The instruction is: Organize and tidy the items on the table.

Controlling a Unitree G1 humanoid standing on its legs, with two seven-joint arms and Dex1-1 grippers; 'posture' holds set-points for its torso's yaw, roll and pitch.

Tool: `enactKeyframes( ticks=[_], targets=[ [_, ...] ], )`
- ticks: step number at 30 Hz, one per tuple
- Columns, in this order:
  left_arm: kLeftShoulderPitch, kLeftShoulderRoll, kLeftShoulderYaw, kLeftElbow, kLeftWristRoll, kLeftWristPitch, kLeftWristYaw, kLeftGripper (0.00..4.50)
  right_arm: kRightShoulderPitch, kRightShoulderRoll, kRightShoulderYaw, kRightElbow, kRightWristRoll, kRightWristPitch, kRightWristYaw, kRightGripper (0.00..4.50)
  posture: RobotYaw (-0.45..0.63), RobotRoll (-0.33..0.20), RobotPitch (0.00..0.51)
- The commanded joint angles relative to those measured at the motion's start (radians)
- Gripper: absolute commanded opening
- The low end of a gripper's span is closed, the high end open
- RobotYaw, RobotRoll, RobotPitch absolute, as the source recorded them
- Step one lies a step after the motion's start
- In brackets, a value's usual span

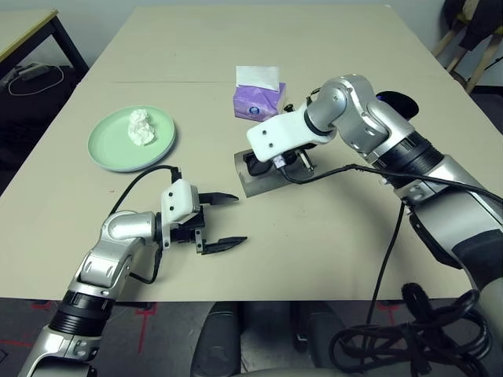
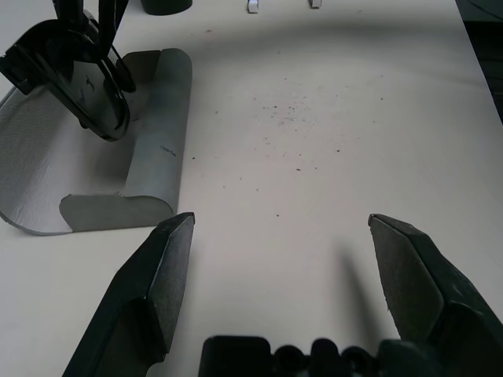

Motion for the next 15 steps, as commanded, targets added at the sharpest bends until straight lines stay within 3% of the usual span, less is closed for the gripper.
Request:
enactKeyframes(
  ticks=[1, 15],
  targets=[
    [0.015, 0.006, 0.000, -0.030, 0.002, 0.006, 0.011, 4.50, -0.021, 0.021, 0.006, 0.035, -0.012, -0.015, -0.013, 0.27, 0.20, 0.000, 0.135],
    [0.019, 0.004, 0.002, -0.042, 0.001, -0.006, 0.028, 4.50, 0.007, 0.057, 0.013, 0.109, -0.043, -0.007, -0.019, 0.27, 0.20, 0.000, 0.144]
  ],
)
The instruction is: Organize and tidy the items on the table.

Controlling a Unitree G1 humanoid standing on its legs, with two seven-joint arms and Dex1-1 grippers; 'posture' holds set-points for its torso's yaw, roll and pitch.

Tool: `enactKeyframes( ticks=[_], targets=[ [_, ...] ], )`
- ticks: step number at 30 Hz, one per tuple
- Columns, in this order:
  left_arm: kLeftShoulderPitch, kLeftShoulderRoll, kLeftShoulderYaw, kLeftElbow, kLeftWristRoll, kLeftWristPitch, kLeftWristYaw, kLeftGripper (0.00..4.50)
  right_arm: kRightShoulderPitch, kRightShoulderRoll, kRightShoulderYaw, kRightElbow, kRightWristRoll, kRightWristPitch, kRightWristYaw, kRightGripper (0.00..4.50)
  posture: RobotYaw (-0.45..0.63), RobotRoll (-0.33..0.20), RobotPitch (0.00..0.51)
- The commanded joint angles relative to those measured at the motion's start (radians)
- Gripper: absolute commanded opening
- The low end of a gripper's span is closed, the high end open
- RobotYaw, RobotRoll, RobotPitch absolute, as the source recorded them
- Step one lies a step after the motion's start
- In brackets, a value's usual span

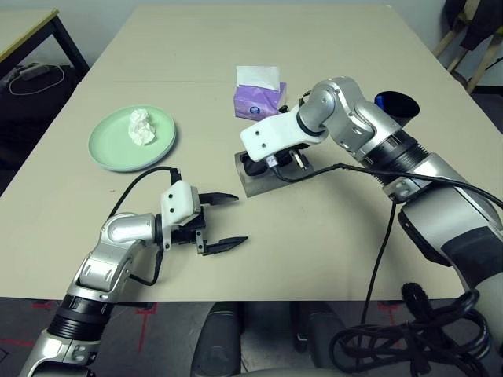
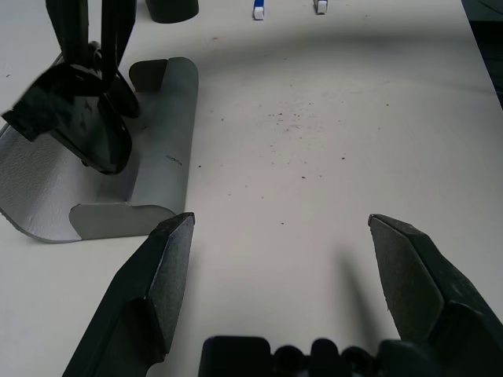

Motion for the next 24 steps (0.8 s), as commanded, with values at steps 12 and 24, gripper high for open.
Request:
enactKeyframes(
  ticks=[12, 24],
  targets=[
    [0.017, 0.010, 0.001, -0.045, -0.007, 0.011, 0.008, 4.50, 0.052, 0.015, 0.014, -0.001, -0.007, 0.047, 0.012, 0.27, 0.21, 0.000, 0.155],
    [0.026, 0.012, 0.005, -0.058, -0.007, 0.024, 0.012, 4.50, 0.035, 0.042, 0.016, 0.076, -0.029, 0.035, -0.020, 0.27, 0.21, 0.000, 0.161]
  ],
)
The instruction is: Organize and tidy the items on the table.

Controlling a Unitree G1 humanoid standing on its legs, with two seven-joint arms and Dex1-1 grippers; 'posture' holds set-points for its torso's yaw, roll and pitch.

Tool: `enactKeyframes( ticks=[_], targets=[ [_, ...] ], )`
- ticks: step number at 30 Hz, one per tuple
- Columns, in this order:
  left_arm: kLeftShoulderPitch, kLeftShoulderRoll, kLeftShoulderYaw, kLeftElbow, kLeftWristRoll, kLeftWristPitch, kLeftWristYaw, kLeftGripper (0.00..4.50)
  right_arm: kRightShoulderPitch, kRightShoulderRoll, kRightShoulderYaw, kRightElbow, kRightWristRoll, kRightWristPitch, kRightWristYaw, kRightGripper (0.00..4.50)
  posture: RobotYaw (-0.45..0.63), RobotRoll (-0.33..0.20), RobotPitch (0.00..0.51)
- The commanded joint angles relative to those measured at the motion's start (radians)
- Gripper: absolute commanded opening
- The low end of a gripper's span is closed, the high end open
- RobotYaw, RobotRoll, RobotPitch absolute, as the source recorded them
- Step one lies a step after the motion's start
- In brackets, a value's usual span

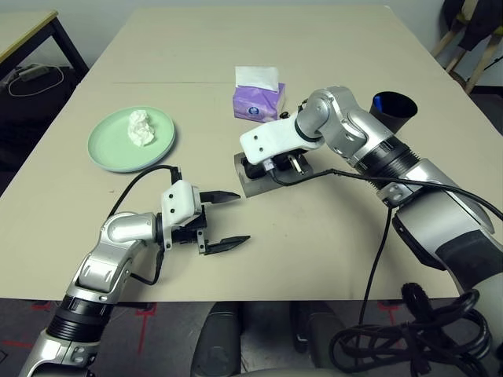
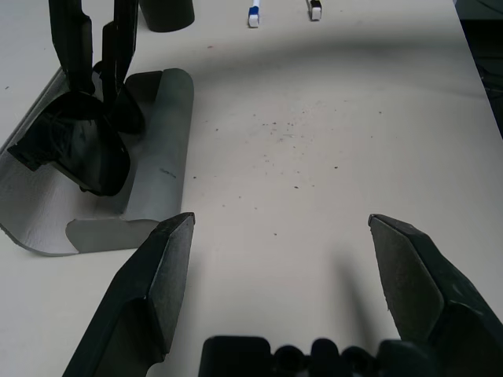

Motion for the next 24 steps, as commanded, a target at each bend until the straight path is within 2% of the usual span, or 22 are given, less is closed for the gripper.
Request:
enactKeyframes(
  ticks=[1, 13, 24],
  targets=[
    [0.016, 0.009, 0.004, -0.020, -0.004, 0.006, 0.004, 4.50, 0.030, 0.013, 0.020, 0.041, -0.005, -0.005, 0.001, 0.27, 0.21, 0.000, 0.159],
    [-0.004, 0.000, -0.005, 0.001, 0.003, -0.004, 0.003, 4.50, -0.017, 0.010, 0.009, 0.083, -0.021, -0.043, -0.024, 0.27, 0.20, 0.000, 0.148],
    [-0.003, -0.009, -0.010, 0.010, 0.009, -0.015, 0.005, 4.50, -0.053, 0.007, -0.001, 0.093, -0.004, -0.049, 0.029, 0.27, 0.19, 0.000, 0.136]
  ],
)
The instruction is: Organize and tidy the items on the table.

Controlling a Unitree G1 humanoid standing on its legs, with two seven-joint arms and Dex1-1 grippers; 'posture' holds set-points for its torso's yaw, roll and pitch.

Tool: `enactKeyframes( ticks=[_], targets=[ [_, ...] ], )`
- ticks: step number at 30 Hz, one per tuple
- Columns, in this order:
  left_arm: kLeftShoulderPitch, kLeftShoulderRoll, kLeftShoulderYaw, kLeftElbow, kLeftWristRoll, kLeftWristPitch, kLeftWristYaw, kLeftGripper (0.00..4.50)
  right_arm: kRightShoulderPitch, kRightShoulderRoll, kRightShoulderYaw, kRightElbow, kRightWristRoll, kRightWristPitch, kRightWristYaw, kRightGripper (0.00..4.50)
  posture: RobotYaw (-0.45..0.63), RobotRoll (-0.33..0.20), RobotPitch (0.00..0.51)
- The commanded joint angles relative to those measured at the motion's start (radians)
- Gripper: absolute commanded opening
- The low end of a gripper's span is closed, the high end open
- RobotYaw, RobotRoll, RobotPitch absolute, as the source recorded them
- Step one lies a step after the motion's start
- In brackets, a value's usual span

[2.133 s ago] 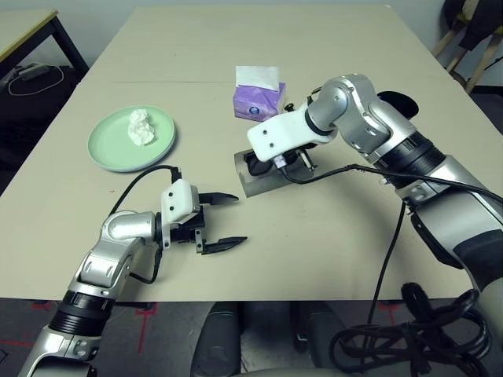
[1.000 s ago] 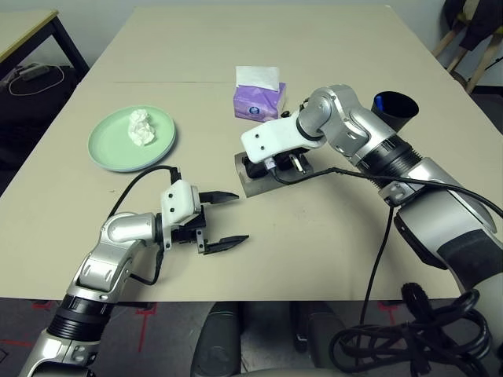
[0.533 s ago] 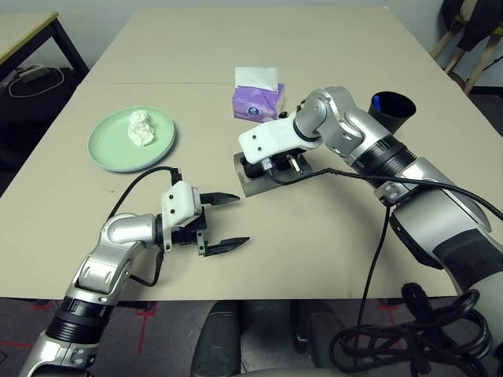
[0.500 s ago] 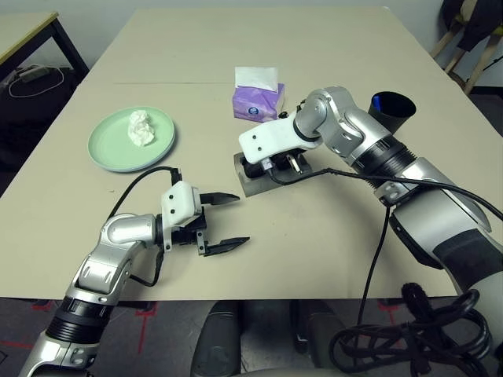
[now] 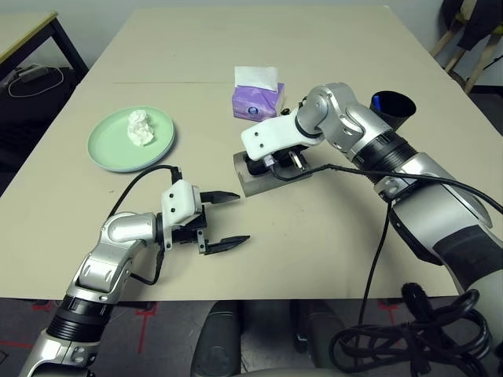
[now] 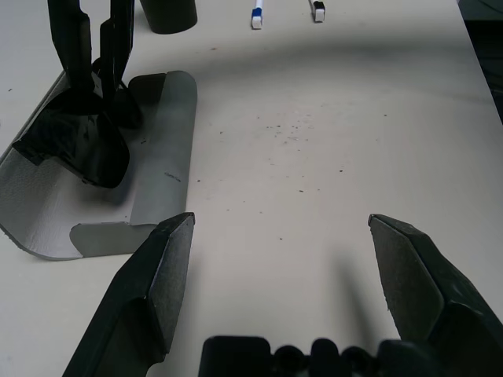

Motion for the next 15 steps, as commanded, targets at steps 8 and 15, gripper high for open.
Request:
enactKeyframes(
  ticks=[8, 15],
  targets=[
    [0.002, -0.019, -0.012, 0.009, 0.014, -0.016, 0.021, 4.50, -0.089, 0.043, 0.001, 0.134, 0.006, -0.048, 0.028, 0.27, 0.21, 0.000, 0.138],
    [0.028, -0.036, -0.021, -0.008, 0.022, -0.023, 0.054, 4.50, -0.137, 0.060, -0.009, 0.196, 0.013, -0.092, 0.040, 0.27, 0.22, 0.000, 0.136]
  ],
)
